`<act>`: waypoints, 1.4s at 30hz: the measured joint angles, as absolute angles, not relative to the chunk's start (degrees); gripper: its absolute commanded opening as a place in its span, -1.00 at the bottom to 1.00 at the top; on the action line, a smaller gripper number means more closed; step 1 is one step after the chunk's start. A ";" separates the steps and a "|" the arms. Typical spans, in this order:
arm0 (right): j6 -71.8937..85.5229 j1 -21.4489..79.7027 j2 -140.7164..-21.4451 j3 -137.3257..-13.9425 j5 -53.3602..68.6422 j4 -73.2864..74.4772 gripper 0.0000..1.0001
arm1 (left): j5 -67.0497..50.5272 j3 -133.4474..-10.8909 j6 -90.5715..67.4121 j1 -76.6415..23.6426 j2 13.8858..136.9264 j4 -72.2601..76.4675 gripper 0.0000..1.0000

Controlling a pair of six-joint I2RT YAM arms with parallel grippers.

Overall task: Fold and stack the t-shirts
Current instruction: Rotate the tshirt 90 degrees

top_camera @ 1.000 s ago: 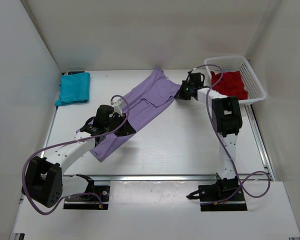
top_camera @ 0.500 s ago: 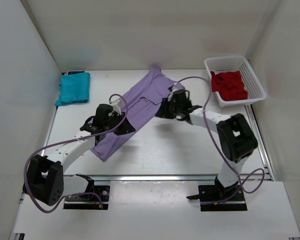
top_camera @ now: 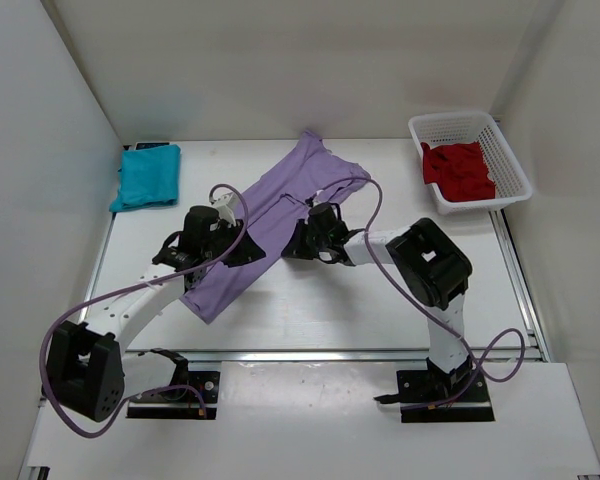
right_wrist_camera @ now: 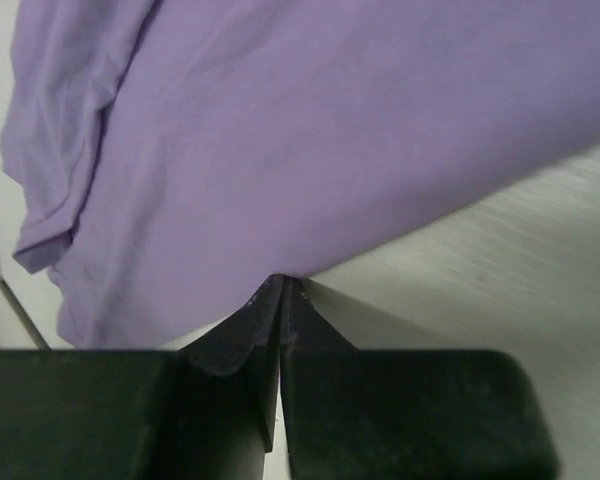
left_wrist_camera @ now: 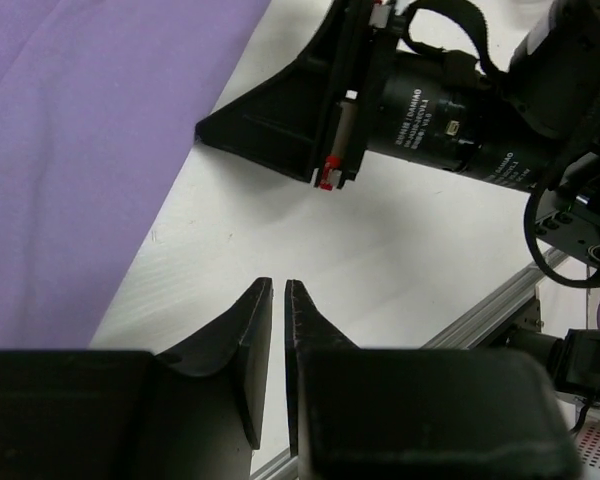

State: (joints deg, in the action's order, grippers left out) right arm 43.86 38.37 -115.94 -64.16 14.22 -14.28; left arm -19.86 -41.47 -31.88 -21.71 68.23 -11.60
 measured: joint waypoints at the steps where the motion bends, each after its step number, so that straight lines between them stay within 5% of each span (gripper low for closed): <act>1: 44.42 37.89 -116.05 -63.75 14.70 -14.79 -0.98 | -19.77 -41.47 -31.83 -21.74 68.23 -11.68 -0.56; 9: 39.70 22.17 -103.83 -48.95 18.94 -12.80 -1.00 | -18.65 -40.84 -31.83 -24.67 68.66 -11.57 -0.58; 13: 36.93 13.32 -96.92 -43.22 19.00 -10.17 -0.51 | -18.65 -39.70 -32.38 -27.33 70.46 -11.22 -0.60; 18: 37.21 22.09 -96.99 -42.57 19.20 -12.84 -0.33 | -18.26 -39.70 -32.64 -26.89 70.83 -11.31 -0.59; 28: 45.54 34.83 -116.27 -62.72 18.04 -19.20 -0.43 | -17.21 -40.14 -32.38 -24.08 69.54 -11.57 -0.58; 30: 47.18 36.07 -118.69 -65.54 17.69 -19.70 -0.57 | -17.26 -40.14 -32.40 -23.77 69.54 -11.55 -0.58; 32: 48.27 36.51 -120.31 -67.05 17.39 -20.03 -0.95 | -17.28 -40.14 -32.34 -23.57 69.54 -11.60 -0.58; 42: 44.86 25.10 -108.79 -51.88 22.24 -17.34 -0.96 | -17.10 -40.14 -32.03 -24.03 69.58 -11.60 -0.57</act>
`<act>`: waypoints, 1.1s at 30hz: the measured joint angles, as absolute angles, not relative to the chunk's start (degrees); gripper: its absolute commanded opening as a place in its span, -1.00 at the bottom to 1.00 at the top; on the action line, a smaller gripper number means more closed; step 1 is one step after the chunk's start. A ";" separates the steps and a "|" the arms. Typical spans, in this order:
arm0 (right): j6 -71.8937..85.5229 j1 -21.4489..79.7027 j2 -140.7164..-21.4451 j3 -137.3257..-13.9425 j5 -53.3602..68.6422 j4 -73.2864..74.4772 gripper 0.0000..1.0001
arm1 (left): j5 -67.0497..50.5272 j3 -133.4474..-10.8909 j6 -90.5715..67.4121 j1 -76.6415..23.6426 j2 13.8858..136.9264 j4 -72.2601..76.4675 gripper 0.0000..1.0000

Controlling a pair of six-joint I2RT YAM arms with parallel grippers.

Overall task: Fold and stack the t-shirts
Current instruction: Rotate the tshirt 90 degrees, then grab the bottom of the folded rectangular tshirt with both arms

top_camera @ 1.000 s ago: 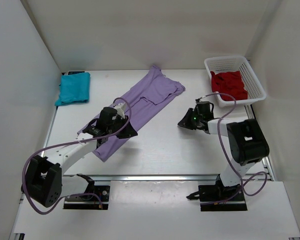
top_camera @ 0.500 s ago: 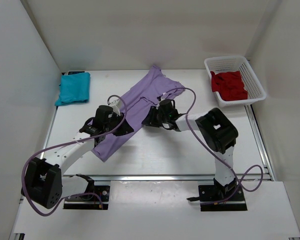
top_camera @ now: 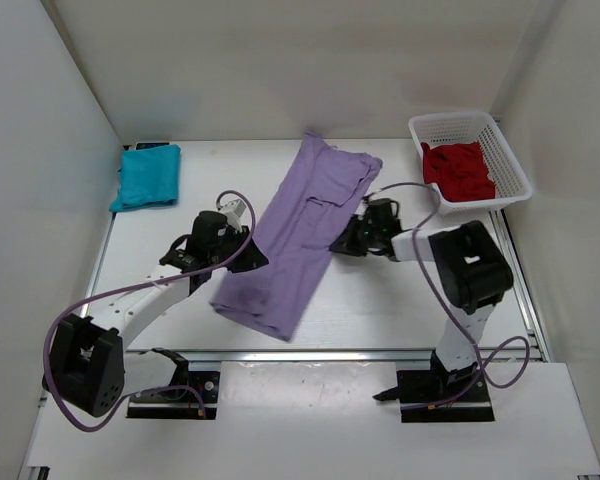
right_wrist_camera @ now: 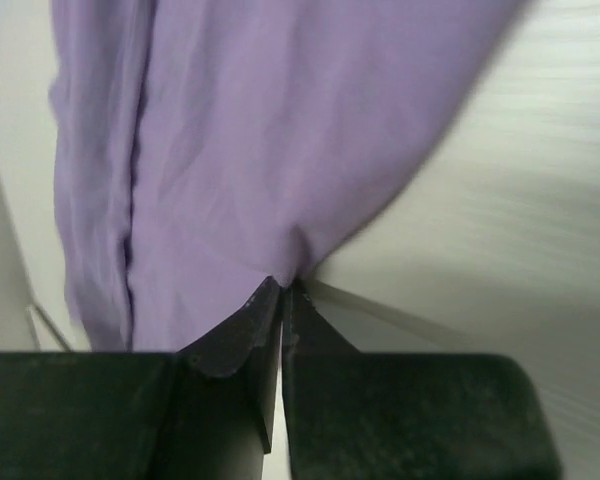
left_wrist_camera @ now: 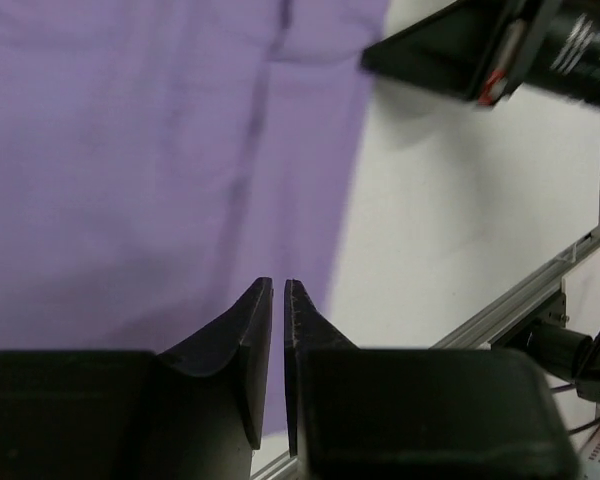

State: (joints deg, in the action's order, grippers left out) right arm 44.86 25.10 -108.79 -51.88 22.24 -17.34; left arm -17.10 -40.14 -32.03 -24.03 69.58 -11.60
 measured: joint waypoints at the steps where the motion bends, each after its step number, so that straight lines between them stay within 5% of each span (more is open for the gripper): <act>1: 42.61 21.37 -107.00 -50.85 23.33 -14.72 -0.90 | -17.08 -40.14 -31.99 -24.51 69.69 -11.60 -0.56; 6: 34.30 8.34 -103.55 -50.43 25.67 -7.18 -0.55 | -16.86 -39.59 -31.97 -27.51 70.65 -11.53 -0.55; 11: 28.69 7.57 -99.42 -51.22 22.26 0.69 -0.49 | -15.40 -35.31 -31.99 -31.05 70.65 -11.66 -0.50; 20: 27.20 23.73 -72.23 -37.89 12.75 5.67 -0.52 | -14.15 -31.09 -31.51 -37.76 70.59 -12.45 -0.21; 23: 30.11 32.56 -66.59 -32.64 10.63 6.02 -0.39 | -14.24 -29.89 -31.48 -38.06 70.54 -12.21 -0.10; 33: 40.60 49.34 -65.54 -23.64 9.41 4.08 -0.35 | -16.58 -28.18 -31.77 -40.45 72.34 -10.41 -0.02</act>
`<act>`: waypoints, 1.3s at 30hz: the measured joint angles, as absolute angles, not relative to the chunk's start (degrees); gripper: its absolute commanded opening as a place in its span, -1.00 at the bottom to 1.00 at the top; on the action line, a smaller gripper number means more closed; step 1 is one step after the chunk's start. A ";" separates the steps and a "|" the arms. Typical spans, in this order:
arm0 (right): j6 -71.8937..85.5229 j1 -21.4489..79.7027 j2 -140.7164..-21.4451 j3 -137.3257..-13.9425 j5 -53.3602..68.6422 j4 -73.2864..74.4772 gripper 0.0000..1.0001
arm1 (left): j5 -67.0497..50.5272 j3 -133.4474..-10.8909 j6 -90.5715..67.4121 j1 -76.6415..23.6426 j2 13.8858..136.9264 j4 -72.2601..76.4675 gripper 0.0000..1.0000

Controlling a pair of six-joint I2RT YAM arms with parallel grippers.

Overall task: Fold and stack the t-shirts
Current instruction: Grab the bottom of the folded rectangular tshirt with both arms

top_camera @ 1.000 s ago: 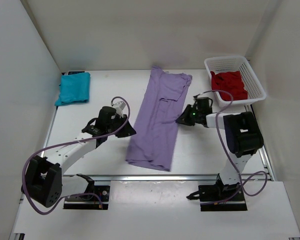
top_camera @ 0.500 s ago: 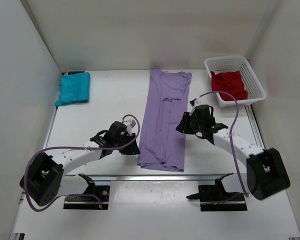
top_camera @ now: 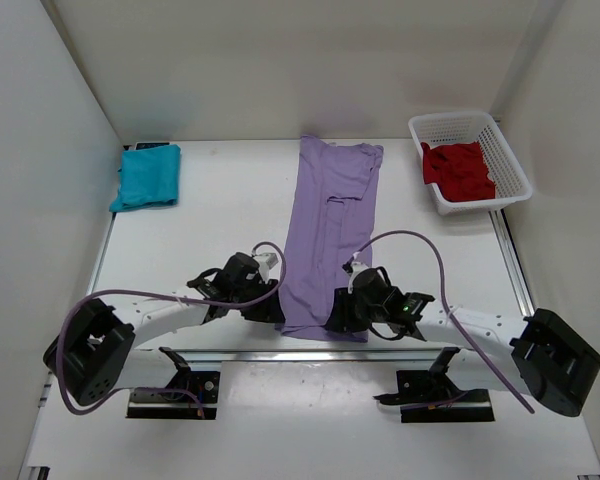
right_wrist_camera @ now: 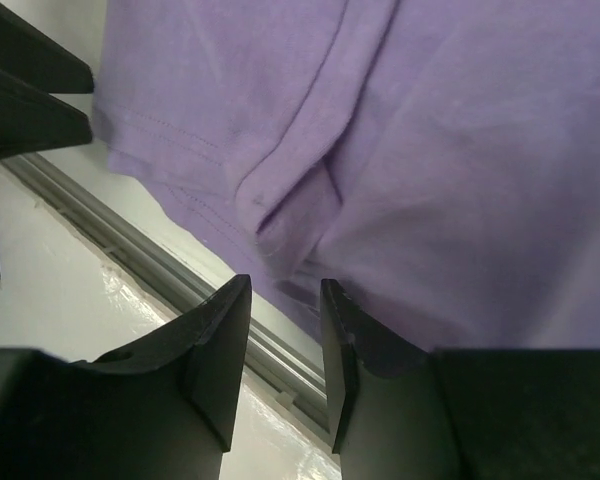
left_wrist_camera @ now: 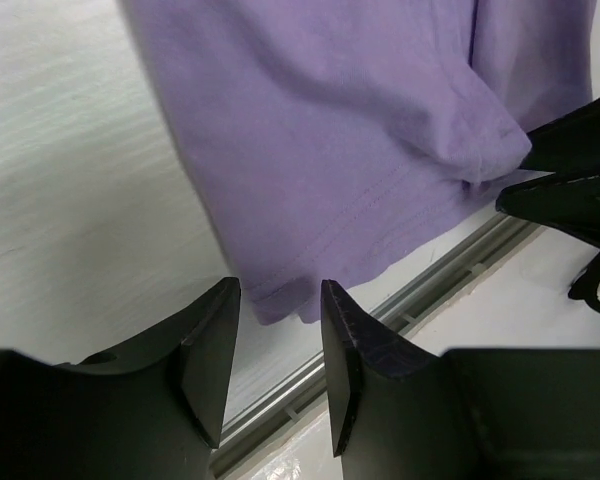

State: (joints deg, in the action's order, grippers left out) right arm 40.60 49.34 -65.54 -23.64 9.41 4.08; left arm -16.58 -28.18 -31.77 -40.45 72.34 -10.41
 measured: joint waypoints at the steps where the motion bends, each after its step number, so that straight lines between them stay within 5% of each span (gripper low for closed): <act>1: 41.10 49.78 -66.08 -23.68 9.19 3.68 -0.35 | -16.84 -28.12 -31.79 -40.73 72.73 -10.13 -0.02; 10: 42.26 49.23 -67.18 -24.25 8.19 1.69 -0.30 | -18.13 -26.59 -33.19 -41.21 74.24 -6.22 -0.28; 15: 42.30 48.29 -69.71 -24.99 9.17 -0.36 -0.84 | -18.72 -26.59 -33.98 -41.50 75.57 -5.06 -0.85; 18: 43.44 48.23 -69.93 -25.15 10.48 -0.51 -0.93 | -19.31 -26.59 -34.11 -41.32 75.44 -5.10 -0.95; 30: 55.90 48.16 -59.37 -17.10 18.72 -4.45 -0.86 | -23.99 -26.94 -32.32 -38.11 69.12 -13.02 -0.88; 33: 57.84 49.54 -59.72 -15.64 18.94 -3.70 -0.63 | -24.95 -26.89 -31.68 -38.09 69.12 -15.07 -0.71; 36: 57.95 49.87 -60.01 -15.90 19.16 -2.39 -0.39 | -25.26 -26.41 -30.68 -37.65 69.08 -16.36 -0.11; 38: 56.93 50.28 -59.75 -17.61 18.46 0.95 -0.37 | -25.61 -25.58 -30.57 -37.10 68.53 -16.84 0.82; 39: 56.62 50.52 -59.18 -18.68 17.91 2.76 -0.37 | -25.78 -25.19 -30.46 -36.86 68.05 -17.12 0.97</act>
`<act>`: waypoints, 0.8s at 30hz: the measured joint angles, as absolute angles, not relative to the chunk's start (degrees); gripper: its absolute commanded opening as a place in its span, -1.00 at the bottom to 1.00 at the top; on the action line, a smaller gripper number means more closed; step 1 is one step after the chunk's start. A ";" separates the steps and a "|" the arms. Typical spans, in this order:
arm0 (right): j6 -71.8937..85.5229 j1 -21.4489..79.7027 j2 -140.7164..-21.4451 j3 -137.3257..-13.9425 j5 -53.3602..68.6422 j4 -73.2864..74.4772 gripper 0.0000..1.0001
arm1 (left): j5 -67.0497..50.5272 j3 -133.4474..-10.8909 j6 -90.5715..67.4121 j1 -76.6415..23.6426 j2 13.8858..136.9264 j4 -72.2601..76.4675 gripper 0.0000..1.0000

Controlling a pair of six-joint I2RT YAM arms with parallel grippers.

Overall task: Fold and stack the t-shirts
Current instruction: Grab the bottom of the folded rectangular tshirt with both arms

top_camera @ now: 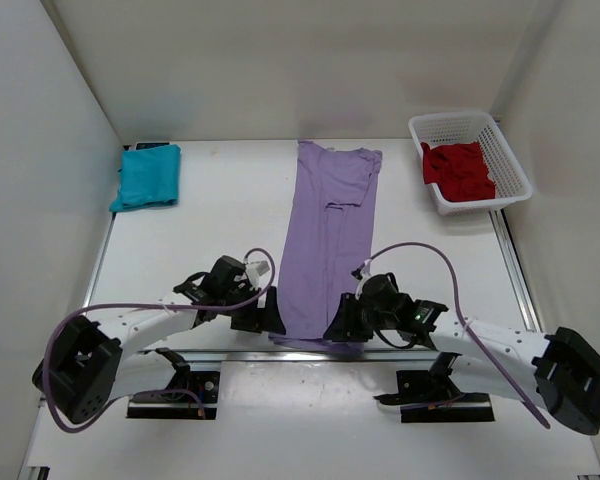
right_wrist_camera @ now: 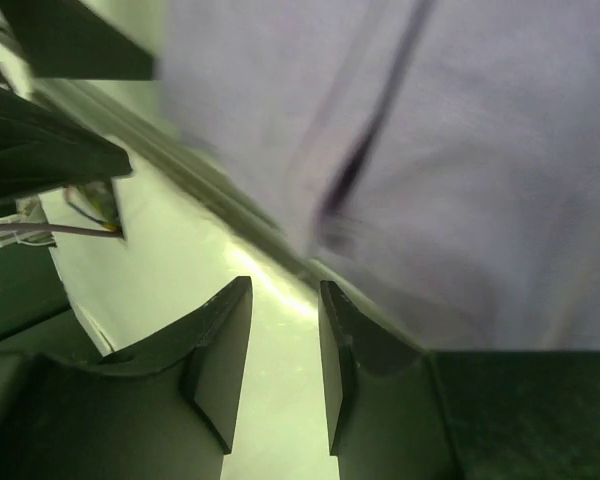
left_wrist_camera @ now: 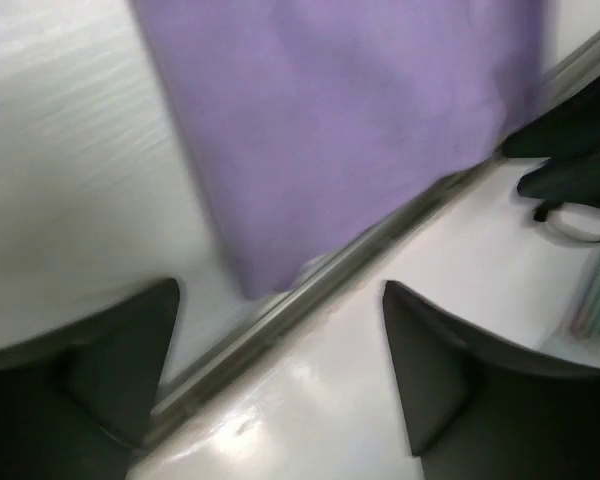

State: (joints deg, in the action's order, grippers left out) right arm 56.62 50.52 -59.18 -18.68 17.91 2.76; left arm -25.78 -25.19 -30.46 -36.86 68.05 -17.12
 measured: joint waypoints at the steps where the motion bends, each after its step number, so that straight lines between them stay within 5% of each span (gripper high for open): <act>1: 56.16 50.68 -58.15 -19.86 17.28 4.67 -0.37 | -26.96 -25.15 -31.11 -36.49 67.16 -16.97 0.97; 12: 56.84 44.01 -32.49 -14.17 7.46 23.14 -0.40 | -27.07 -23.59 -33.01 -36.56 66.46 -11.97 0.97; 16: 56.90 38.61 -28.32 -10.61 6.17 28.08 -0.37 | -27.05 -23.49 -33.95 -36.88 68.01 -9.69 0.49; 18: 57.06 37.56 -27.99 -9.61 5.69 29.32 -0.31 | -27.07 -23.33 -34.50 -36.91 69.12 -9.26 -0.06; 24: 57.30 40.10 -30.48 -9.47 6.48 26.11 -0.27 | -26.39 -23.11 -34.24 -38.41 71.90 -9.13 -0.23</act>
State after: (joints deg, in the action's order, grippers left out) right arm 57.30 40.10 -30.48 -9.47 6.48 26.11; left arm -26.39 -23.11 -34.24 -38.41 71.90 -9.13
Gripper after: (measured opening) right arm 0.358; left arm 0.389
